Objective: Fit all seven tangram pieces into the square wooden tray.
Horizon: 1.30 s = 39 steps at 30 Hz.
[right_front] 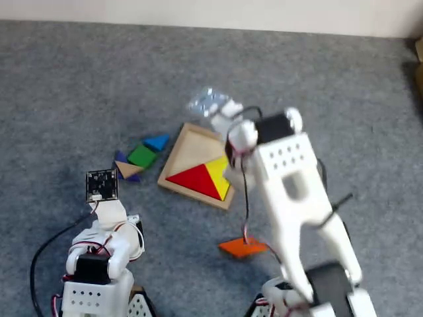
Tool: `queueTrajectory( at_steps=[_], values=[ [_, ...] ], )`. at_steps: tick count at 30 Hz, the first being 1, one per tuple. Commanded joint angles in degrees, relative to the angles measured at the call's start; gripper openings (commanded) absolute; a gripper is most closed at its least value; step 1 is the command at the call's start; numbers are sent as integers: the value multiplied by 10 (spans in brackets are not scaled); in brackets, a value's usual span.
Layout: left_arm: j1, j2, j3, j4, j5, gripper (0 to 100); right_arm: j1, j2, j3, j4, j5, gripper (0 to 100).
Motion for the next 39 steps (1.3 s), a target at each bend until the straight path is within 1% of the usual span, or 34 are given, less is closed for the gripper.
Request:
queueTrajectory(
  at_steps=[1,8,11,14,24,31,35,39],
  values=[
    [-4,-2,11,3,-4,5,-25,-116,135,-58,-5,235],
    [-4,-2,11,3,-4,5,-88,-243,361,-138,-5,238],
    [-4,-2,11,3,-4,5,-115,-261,423,-162,-5,238],
    [-4,-2,11,3,-4,5,-125,-260,466,-193,-6,238],
    [-4,-2,11,3,-4,5,-125,-260,551,-263,-5,238],
    [-4,-2,11,3,-4,5,-158,-260,620,-330,-5,238],
    [-4,-2,11,3,-4,5,-156,-260,635,-371,-5,235],
    [-4,-2,11,3,-4,5,-156,-260,635,-372,-5,230]
  ],
)
